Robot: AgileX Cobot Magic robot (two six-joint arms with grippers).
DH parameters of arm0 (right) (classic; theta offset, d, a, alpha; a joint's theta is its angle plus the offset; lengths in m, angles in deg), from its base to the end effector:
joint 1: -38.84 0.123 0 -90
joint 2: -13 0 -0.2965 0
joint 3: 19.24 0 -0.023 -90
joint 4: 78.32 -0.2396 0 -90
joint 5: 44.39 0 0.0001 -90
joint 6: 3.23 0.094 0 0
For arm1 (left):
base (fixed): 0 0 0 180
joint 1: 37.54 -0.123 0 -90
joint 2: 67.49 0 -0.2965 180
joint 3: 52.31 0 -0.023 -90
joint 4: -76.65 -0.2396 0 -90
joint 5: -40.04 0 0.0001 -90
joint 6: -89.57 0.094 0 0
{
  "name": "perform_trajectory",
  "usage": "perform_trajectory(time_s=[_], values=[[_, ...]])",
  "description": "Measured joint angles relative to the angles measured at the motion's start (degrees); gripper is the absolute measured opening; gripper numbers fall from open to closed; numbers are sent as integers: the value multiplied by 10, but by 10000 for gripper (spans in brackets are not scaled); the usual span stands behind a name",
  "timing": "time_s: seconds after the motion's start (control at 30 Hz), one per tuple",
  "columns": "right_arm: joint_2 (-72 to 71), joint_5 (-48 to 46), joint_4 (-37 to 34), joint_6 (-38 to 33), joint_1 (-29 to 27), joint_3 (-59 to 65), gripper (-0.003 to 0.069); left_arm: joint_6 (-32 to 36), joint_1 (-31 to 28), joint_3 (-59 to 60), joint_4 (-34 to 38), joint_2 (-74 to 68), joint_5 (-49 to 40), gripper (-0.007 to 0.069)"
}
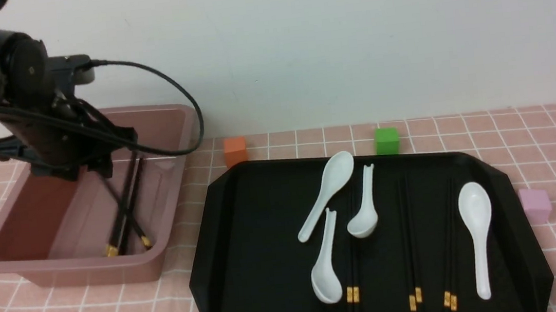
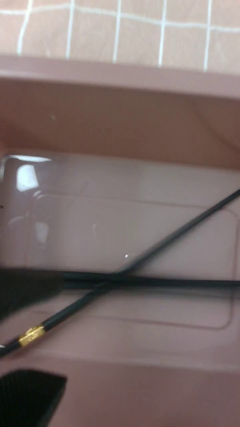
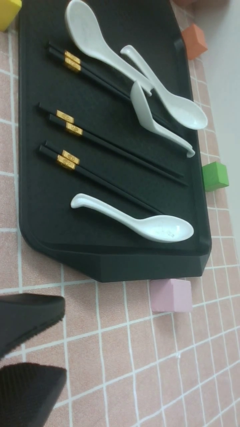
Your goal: On pink tablecloth take chopsticks from black tray and put them in box.
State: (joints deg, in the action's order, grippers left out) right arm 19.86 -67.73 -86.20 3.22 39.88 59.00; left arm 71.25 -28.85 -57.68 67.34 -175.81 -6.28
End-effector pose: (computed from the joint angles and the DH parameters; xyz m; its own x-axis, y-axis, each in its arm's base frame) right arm 0.0314 0.0057 0.1723 -0.3206 0.2306 -0.9187 0.0064 0.9704 0.2413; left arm 0.3773 -0.0465 0.2932 -0.8468 -0.0771 -0.5262 -0.0856 0.9963 -0.0082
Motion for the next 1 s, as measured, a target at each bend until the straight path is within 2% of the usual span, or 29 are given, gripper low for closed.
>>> perform_trajectory(time_s=[0.03,0.1,0.2,0.3,0.33,0.37,0.5,0.53,0.57,0.73,0.87,1.0], values=[[0,0,0,0,0,0,240,0,0,0,0,18,-8,446],[0,0,0,0,0,0,240,0,0,0,4,56,-17,470],[0,0,0,0,0,0,240,0,0,8,24,138,-16,430],[0,0,0,0,0,0,240,0,0,46,47,249,4,306],[0,0,0,0,0,0,240,0,0,50,47,257,6,306],[0,0,0,0,0,0,240,0,0,95,58,336,32,209],[0,0,0,0,0,0,240,0,0,218,79,491,85,12],[0,0,0,0,0,0,240,0,0,234,79,507,91,4],[0,0,0,0,0,0,240,0,0,300,87,571,116,-13],[0,0,0,0,0,0,240,1,0,495,109,728,225,-13],[0,0,0,0,0,0,240,1,0,602,113,808,276,-13],[0,0,0,0,0,0,240,1,0,657,111,866,297,-13]])
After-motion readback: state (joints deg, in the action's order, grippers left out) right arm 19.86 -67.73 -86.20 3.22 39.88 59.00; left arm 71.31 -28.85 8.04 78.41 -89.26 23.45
